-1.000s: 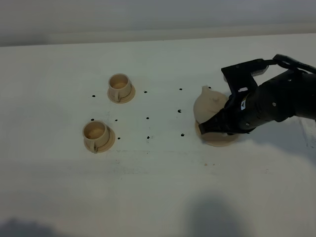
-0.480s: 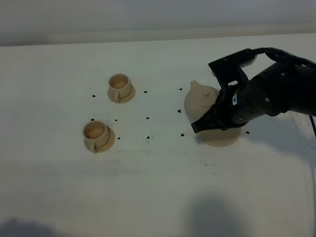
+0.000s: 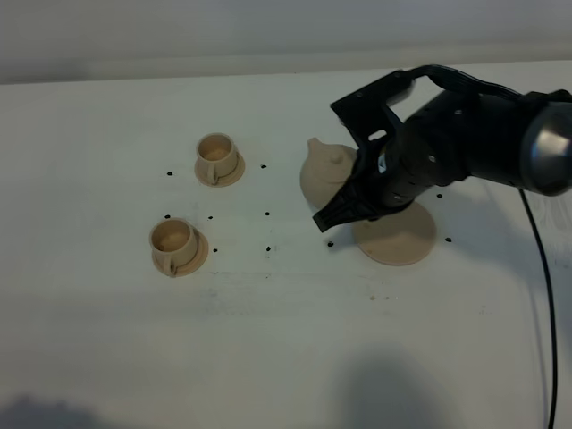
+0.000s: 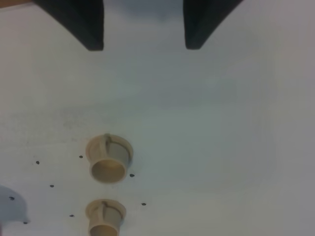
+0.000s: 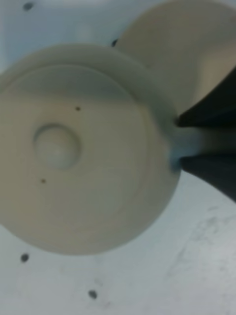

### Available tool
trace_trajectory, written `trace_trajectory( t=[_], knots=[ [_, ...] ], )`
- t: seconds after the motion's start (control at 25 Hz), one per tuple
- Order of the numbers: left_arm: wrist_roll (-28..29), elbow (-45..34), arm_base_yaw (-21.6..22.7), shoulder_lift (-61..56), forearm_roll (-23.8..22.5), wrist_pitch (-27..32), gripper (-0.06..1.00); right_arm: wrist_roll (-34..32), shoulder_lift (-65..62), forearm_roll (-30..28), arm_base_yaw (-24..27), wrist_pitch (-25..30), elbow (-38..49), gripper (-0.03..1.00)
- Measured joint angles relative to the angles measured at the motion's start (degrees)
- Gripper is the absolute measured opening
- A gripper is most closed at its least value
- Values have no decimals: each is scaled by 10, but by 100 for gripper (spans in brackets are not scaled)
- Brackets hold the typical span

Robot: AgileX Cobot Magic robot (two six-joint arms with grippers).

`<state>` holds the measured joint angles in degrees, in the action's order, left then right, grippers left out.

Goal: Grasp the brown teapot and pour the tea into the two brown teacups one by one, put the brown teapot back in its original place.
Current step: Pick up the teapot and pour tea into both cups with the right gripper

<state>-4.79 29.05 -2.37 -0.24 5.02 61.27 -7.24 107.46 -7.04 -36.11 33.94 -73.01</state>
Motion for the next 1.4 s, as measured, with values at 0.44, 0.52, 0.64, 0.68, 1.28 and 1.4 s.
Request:
trace_trajectory(
  t=[0.44, 0.52, 0.64, 0.68, 1.28, 1.4],
  knots=[
    [0, 0, 0, 0, 0, 0, 36, 34, 61, -7, -15, 40, -114, 9],
    [0, 0, 0, 0, 0, 0, 36, 39, 69, -7, -18, 45, -127, 9],
    [0, 0, 0, 0, 0, 0, 36, 49, 77, -7, -18, 50, -146, 9],
    [0, 0, 0, 0, 0, 0, 36, 50, 80, -8, -18, 52, -153, 9],
    [0, 0, 0, 0, 0, 0, 36, 65, 132, -16, -18, 85, -231, 9],
    [0, 0, 0, 0, 0, 0, 36, 72, 134, -20, -18, 86, -234, 9]
  ],
)
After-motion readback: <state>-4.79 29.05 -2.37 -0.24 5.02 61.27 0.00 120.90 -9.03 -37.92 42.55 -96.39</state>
